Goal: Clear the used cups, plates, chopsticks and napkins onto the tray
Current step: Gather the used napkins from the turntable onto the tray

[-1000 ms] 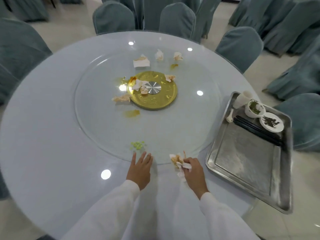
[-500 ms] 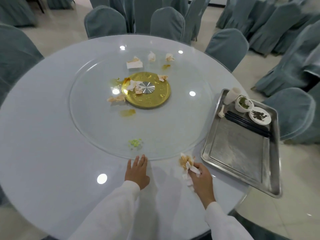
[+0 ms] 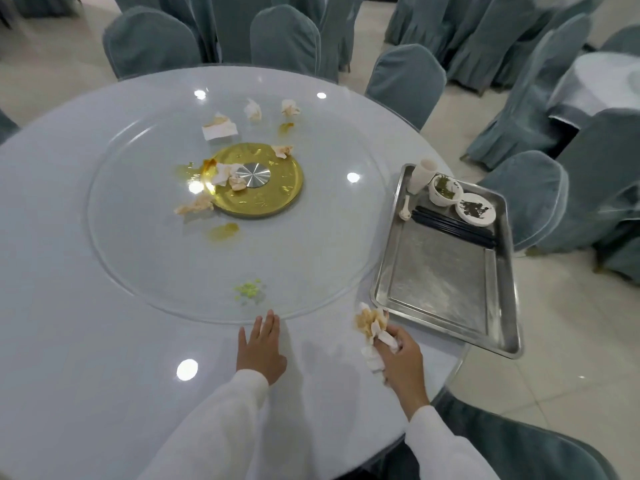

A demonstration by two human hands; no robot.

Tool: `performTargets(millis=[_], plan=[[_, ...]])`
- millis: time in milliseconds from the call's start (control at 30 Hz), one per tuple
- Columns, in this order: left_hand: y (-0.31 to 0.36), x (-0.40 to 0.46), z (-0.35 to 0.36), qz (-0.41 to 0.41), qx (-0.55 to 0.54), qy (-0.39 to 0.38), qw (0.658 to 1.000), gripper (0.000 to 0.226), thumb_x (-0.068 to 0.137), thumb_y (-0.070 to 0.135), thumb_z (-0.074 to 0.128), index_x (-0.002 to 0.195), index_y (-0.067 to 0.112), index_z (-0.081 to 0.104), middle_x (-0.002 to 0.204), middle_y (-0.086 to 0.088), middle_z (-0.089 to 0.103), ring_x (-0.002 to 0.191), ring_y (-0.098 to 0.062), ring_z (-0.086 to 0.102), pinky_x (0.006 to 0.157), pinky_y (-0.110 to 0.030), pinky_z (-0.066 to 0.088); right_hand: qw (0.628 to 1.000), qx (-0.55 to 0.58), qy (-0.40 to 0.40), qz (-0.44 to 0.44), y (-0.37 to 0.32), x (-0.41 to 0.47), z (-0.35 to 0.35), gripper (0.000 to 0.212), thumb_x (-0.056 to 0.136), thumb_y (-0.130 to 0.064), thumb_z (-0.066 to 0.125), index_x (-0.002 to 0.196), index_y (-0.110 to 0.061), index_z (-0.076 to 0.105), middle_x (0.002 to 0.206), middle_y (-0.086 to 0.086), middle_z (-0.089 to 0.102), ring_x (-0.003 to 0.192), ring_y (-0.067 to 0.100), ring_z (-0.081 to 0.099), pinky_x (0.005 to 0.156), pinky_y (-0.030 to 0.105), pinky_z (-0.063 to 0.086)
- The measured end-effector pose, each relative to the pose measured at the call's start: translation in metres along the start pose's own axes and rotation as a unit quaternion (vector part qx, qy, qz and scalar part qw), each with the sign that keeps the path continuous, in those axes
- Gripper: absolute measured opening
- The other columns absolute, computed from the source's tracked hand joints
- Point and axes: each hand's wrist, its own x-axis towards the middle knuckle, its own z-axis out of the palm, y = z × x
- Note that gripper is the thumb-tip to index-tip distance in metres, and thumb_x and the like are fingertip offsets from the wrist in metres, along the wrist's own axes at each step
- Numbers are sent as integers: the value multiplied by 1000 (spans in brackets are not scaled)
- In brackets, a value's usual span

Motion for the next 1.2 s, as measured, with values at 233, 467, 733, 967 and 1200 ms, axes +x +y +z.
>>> performTargets(millis=[233,467,733,967,1200], plan=[[25,8,-2,4,4,-12,1000,88,101,33,47,167,16,-9,175,-2,-19,163,-25,-8,131,-51,2,999,13,31,11,1,11,-21,8,99,-30,74,106,-29,72,94,5,70,67,24,63,41,25,44],[48,16,3,8,10,-25,1000,86,102,26,45,167,18,-11,173,-1,-25,162,-23,-12,130,-50,7,998,26,52,28,9,32,-40,8,98,-30,74,104,-26,71,96,6,71,81,32,68,42,25,48],[78,28,-4,16,7,-24,1000,78,101,18,41,168,18,2,174,-3,-21,163,-22,-9,131,-42,11,995,72,58,34,9,76,-70,7,97,-26,76,103,-26,72,95,5,74,82,26,66,61,28,46],[99,32,-17,26,-1,-17,1000,70,105,20,40,168,18,8,176,0,-14,163,-18,-1,131,-39,9,994,99,38,41,12,104,-76,7,96,-20,77,100,-24,73,96,4,74,91,26,69,71,35,54],[100,20,-20,13,-111,-7,994,63,107,24,49,165,19,24,176,0,5,162,-16,10,129,-34,14,995,93,11,41,23,101,-67,6,96,-26,77,97,-30,72,92,-6,74,89,21,71,65,32,57]])
